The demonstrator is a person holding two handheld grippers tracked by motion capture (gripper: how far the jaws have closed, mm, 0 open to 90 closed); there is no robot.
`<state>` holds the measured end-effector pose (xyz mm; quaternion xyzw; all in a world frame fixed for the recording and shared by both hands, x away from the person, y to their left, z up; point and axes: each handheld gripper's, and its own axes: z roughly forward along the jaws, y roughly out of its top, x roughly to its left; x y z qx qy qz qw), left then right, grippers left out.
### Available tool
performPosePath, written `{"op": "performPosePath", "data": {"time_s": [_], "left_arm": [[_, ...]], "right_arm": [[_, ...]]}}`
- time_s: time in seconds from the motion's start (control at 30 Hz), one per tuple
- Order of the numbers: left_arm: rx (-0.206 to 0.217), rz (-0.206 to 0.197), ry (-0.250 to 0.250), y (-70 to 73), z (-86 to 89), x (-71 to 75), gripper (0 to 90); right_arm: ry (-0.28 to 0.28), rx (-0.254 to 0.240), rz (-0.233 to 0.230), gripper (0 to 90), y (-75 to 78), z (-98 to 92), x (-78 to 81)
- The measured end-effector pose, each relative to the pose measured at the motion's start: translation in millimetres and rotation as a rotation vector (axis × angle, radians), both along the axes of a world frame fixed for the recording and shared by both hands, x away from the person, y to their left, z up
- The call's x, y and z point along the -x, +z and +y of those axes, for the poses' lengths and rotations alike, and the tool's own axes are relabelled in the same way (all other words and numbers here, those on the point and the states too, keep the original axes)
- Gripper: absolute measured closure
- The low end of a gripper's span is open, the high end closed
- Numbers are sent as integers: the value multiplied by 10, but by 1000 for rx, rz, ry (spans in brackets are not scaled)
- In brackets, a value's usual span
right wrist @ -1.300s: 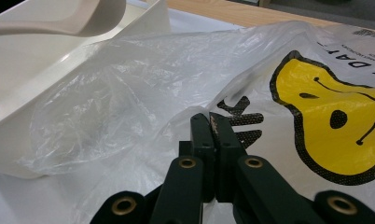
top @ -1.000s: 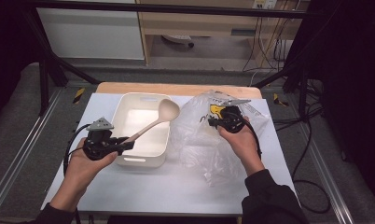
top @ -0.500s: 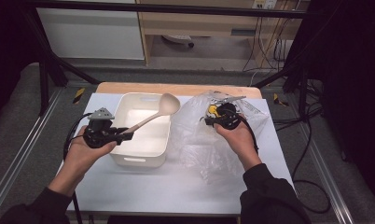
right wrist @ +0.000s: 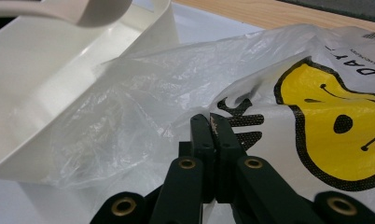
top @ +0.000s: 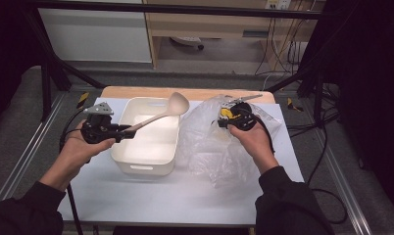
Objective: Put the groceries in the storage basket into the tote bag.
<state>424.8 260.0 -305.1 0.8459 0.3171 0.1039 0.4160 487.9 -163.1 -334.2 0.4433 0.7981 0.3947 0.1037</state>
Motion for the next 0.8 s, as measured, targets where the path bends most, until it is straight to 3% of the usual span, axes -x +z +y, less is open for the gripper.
{"op": "performPosePath", "data": {"time_s": [0.2, 0.4, 0.57, 0.8], "left_arm": [[-8, 1, -28, 23, -26, 61, 692], [-10, 7, -83, 58, -159, 152, 692], [-37, 18, -127, 28, -320, 208, 692], [-40, 22, -162, -50, -479, 267, 692]], "right_arm": [[-6, -21, 1, 900, 110, -18, -13], [-6, -28, 1, 900, 159, -38, -36], [-7, -30, 1, 900, 187, -34, -46], [-8, -33, -7, 900, 208, -46, -34]]}}
